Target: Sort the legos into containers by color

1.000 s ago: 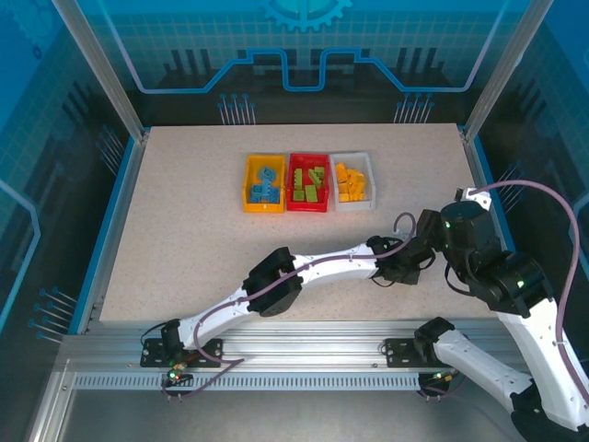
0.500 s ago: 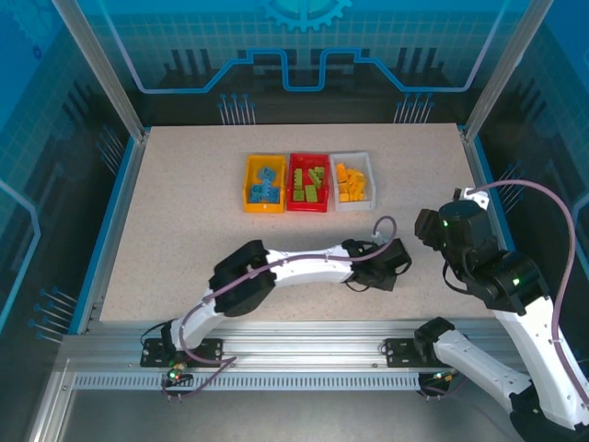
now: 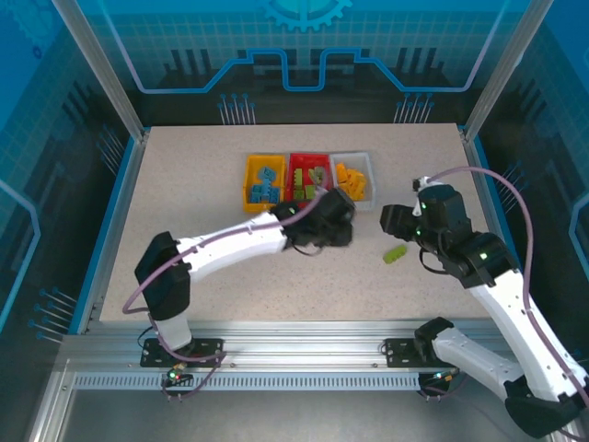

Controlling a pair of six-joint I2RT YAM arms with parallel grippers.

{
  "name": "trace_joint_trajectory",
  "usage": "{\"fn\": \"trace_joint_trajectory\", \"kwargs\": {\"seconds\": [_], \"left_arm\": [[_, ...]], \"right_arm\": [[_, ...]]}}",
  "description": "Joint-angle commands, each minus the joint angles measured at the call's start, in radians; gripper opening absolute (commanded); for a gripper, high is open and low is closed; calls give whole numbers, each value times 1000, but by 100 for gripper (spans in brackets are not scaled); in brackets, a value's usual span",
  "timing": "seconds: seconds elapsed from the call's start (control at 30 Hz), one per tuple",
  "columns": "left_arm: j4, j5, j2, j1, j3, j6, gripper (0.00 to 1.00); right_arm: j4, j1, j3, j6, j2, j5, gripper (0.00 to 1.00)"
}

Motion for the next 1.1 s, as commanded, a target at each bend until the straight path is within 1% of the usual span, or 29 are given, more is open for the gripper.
{"fn": "trace_joint_trajectory", "kwargs": {"seconds": [0.0, 0.07, 0.13, 0.27, 0.43, 0.6, 0.7, 0.77, 0.83, 0.93, 1.0, 1.07], "left_arm": [[-129, -72, -48, 149, -19, 86, 13], [-131, -90, -44, 239, -22, 122, 13], [-107, -108, -28, 326, -18, 159, 13], [-75, -87, 68, 457, 49, 201, 14], [-77, -61, 237, 532, 210, 247, 16], [-103, -26, 383, 572, 341, 250, 17], [-100, 7, 430, 575, 381, 253, 20], [-110, 7, 448, 576, 401, 253, 24], [-125, 2, 452, 576, 408, 251, 35], [-125, 4, 433, 576, 398, 247, 45], [-123, 9, 410, 576, 390, 247, 49], [-124, 18, 381, 573, 384, 248, 50]], "right_arm": [[133, 15, -15, -31, 67, -190, 60], [188, 47, -18, -23, 119, -222, 60], [271, 101, -10, -21, 180, -256, 60], [398, 244, 57, -63, 312, -206, 61], [470, 369, 216, -106, 538, -96, 60], [444, 442, 403, -121, 760, 32, 59], [441, 463, 450, -113, 833, 68, 59], [435, 463, 450, -89, 847, 84, 60], [439, 462, 426, -68, 831, 96, 60], [447, 463, 367, -52, 774, 123, 61], [457, 459, 307, -41, 719, 144, 61], [461, 443, 233, -10, 650, 157, 61]]}}
